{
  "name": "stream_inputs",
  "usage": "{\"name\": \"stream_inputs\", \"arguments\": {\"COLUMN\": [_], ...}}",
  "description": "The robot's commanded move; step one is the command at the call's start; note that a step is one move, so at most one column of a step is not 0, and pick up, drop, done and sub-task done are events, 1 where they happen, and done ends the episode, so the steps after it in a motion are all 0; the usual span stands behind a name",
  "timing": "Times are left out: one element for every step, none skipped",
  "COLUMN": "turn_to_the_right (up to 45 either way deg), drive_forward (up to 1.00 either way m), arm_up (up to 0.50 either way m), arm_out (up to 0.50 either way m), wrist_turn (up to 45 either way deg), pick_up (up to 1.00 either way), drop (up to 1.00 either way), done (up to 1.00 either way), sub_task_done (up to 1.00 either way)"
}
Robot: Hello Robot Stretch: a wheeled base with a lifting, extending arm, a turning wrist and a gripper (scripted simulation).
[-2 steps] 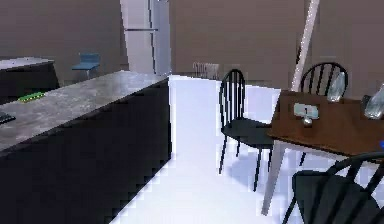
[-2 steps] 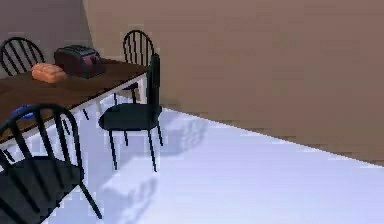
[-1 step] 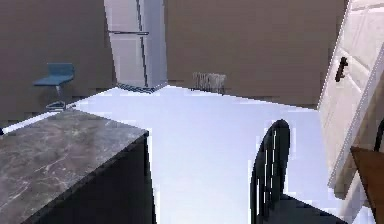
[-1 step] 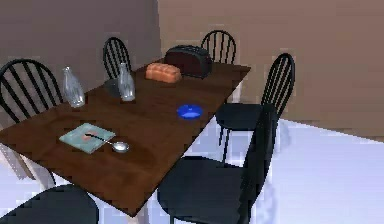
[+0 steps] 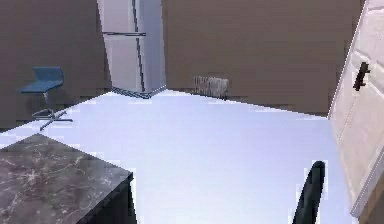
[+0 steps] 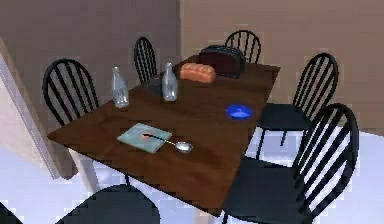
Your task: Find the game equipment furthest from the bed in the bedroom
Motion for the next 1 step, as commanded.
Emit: {"name": "stream_inputs", "arguments": {"turn_to_the_right": [-12.0], "drive_forward": [0.0], "arm_up": [0.0], "arm_out": [0.0], "wrist_turn": [0.0], "pick_up": [0.0], "drop": [0.0], "done": [0.0], "sub_task_done": [0.0]}}
